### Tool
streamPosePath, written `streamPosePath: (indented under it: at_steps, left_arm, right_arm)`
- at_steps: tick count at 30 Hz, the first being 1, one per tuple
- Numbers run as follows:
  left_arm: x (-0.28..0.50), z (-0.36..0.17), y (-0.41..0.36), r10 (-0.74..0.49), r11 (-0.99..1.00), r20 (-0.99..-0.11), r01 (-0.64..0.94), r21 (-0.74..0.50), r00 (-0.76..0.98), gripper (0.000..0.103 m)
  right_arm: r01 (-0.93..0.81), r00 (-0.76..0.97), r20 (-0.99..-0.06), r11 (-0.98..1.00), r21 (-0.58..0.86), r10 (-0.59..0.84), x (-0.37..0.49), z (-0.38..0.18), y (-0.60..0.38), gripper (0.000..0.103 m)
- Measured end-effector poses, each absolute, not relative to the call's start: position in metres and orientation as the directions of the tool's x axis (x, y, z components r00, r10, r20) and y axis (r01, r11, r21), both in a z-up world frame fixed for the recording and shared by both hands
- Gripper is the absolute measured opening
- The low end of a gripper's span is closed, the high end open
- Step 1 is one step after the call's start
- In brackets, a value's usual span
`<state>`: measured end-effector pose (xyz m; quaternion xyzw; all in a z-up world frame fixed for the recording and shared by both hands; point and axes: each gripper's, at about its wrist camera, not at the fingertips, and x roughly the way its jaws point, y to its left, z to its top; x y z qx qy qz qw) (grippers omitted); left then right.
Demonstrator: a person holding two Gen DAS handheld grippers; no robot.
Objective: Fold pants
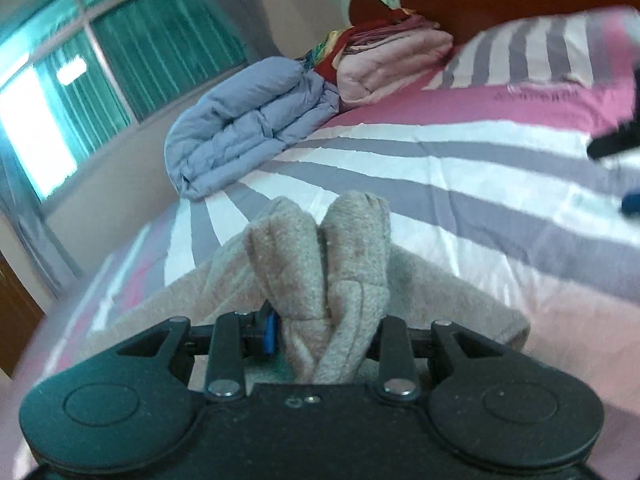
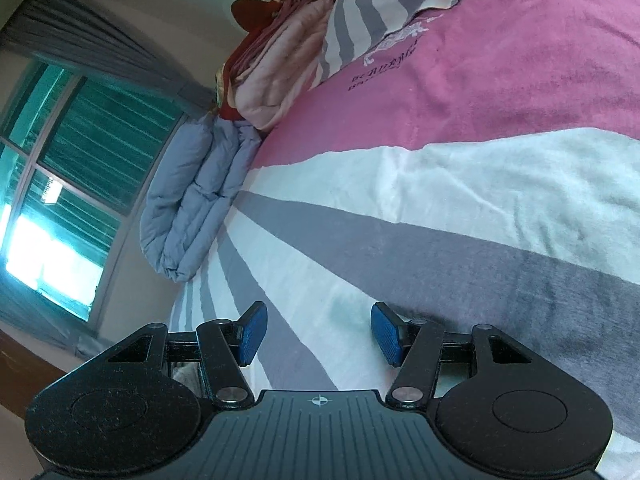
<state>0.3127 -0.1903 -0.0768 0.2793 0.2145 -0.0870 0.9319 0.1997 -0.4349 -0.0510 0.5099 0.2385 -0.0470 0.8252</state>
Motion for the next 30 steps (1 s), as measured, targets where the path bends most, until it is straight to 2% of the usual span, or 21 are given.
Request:
streamPosePath:
  at_steps: [6,12,13,14,15,17,18,24,30]
  left_arm:
    - [0.304,-0.084,-0.203,-0.011,0.77,-0.425,0.278,0.574,0.905,0.021]
    - [0.303,-0.082,-0.207,0.024,0.777,-0.411,0.242,0.581,0.911,0.025]
    - [0.301,-0.081,-0.207,0.024,0.78,-0.406,0.237,0.579,0.914,0.028]
    - [0.298,-0.08,-0.207,0.023,0.786,-0.396,0.229,0.574,0.918,0.038]
    - [0.293,-0.078,-0.207,0.009,0.792,-0.387,0.23,0.566,0.922,0.043]
    - [0.278,-0.074,-0.211,-0.083,0.787,-0.36,0.283,0.548,0.929,0.059]
    - [0.272,-0.073,-0.214,-0.122,0.779,-0.352,0.309,0.546,0.928,0.061]
    - [0.247,-0.06,-0.207,-0.16,0.805,-0.327,0.314,0.503,0.932,0.061]
    - [0.235,-0.057,-0.182,-0.128,0.826,-0.319,0.279,0.49,0.939,0.061]
  right_arm:
    - [0.326,0.887,-0.434,0.454,0.83,0.157,0.198,-0.052,-0.435,0.058]
    - [0.338,0.887,-0.441,0.457,0.823,0.137,0.193,-0.051,-0.435,0.058]
    - [0.339,0.886,-0.443,0.463,0.819,0.134,0.192,-0.05,-0.435,0.058]
    - [0.341,0.885,-0.446,0.468,0.815,0.133,0.191,-0.049,-0.434,0.058]
    - [0.341,0.884,-0.449,0.474,0.812,0.132,0.191,-0.048,-0.433,0.058]
    - [0.345,0.882,-0.454,0.483,0.805,0.127,0.19,-0.047,-0.432,0.058]
    - [0.347,0.88,-0.458,0.488,0.801,0.125,0.189,-0.046,-0.431,0.058]
    - [0.333,0.876,-0.467,0.547,0.768,0.123,0.189,-0.04,-0.424,0.058]
    - [0.339,0.871,-0.479,0.573,0.746,0.107,0.19,-0.038,-0.421,0.058]
